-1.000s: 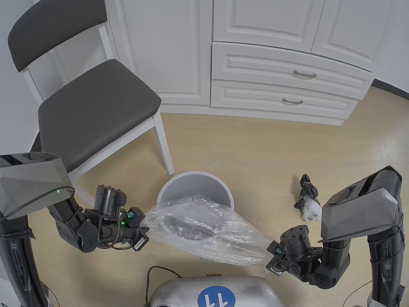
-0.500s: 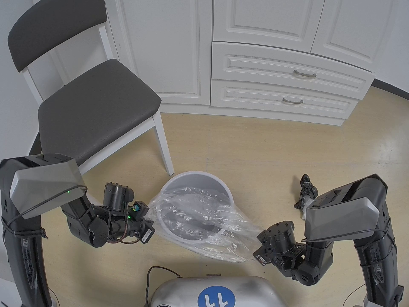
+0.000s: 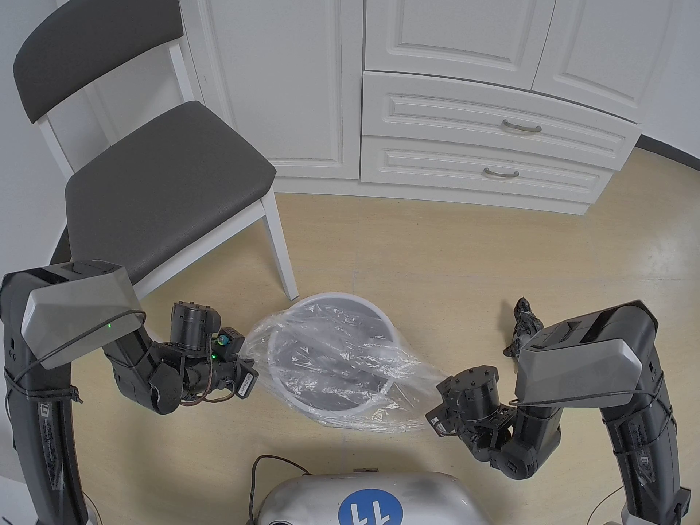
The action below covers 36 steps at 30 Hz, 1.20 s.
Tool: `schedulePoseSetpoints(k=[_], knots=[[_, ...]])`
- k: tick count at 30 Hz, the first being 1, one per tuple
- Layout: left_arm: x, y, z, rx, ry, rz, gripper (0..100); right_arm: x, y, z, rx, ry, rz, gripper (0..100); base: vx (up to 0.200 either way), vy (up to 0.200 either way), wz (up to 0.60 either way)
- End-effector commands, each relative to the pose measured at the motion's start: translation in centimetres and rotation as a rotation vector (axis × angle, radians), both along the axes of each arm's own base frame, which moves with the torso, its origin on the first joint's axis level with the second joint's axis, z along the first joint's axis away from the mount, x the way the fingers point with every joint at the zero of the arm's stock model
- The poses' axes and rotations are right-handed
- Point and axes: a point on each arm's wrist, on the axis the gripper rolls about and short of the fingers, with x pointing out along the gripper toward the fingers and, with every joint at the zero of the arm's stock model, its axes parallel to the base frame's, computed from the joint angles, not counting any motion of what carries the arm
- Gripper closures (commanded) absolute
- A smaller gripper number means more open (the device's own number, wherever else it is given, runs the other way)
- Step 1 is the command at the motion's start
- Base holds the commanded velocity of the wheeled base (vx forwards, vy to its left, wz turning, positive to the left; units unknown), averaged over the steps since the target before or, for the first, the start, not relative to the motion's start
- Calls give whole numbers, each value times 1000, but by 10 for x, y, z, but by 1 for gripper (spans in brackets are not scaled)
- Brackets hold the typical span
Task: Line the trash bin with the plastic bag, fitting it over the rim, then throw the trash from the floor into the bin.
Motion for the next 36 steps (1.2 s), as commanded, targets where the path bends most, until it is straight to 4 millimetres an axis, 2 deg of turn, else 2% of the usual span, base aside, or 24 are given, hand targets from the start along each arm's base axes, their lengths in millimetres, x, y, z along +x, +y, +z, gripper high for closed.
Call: schedulePoseSetpoints(k=[1, 3, 4, 7, 11, 13, 15, 16, 17, 18, 19, 25, 31, 36], knots=[[-3, 1, 9, -6, -23, -2, 100, 11, -3, 8, 35, -52, -23, 100, 0, 0, 0], [-6, -1, 8, -5, -16, -12, 100, 16, -1, 8, 53, -76, -26, 100, 0, 0, 0], [-8, -3, 4, 1, -4, -24, 100, 17, 0, 6, 55, -80, -26, 0, 0, 0, 0], [-10, -6, 0, 3, 10, -34, 100, 15, 0, 3, 52, -75, -26, 0, 0, 0, 0], [-10, -6, 1, 2, 5, -36, 100, 5, -8, 10, 36, -51, -10, 0, 0, 0, 0], [-9, -6, 2, 0, 3, -35, 100, -4, -13, 19, 35, -41, 10, 0, 0, 0, 0], [-9, -6, 2, 0, 3, -35, 100, -17, -20, 37, 36, -61, 92, 0, 0, 0, 0], [-9, -6, 2, 0, 3, -35, 100, -17, -20, 37, 36, -61, 92, 0, 0, 0, 0], [-9, -6, 2, 0, 3, -34, 100, -24, -25, 51, 47, -106, 151, 0, 0, 0, 0], [-9, -6, 2, 0, 3, -34, 100, -25, -28, 54, 54, -119, 162, 0, 0, 0, 0], [-9, -5, 2, 0, 3, -31, 100, -25, -34, 60, 72, -147, 180, 0, 0, 0, 0], [-8, -4, 0, 1, 4, -29, 100, -20, -53, 66, 154, -117, 290, 0, 0, 0, 0], [-5, -1, -1, 1, 6, -16, 100, -14, -71, 66, 301, -56, 394, 0, 0, 0, 0], [-1, 4, -5, 5, 12, -3, 100, -12, -81, 65, 352, -27, 456, 0, 0, 0, 0]])
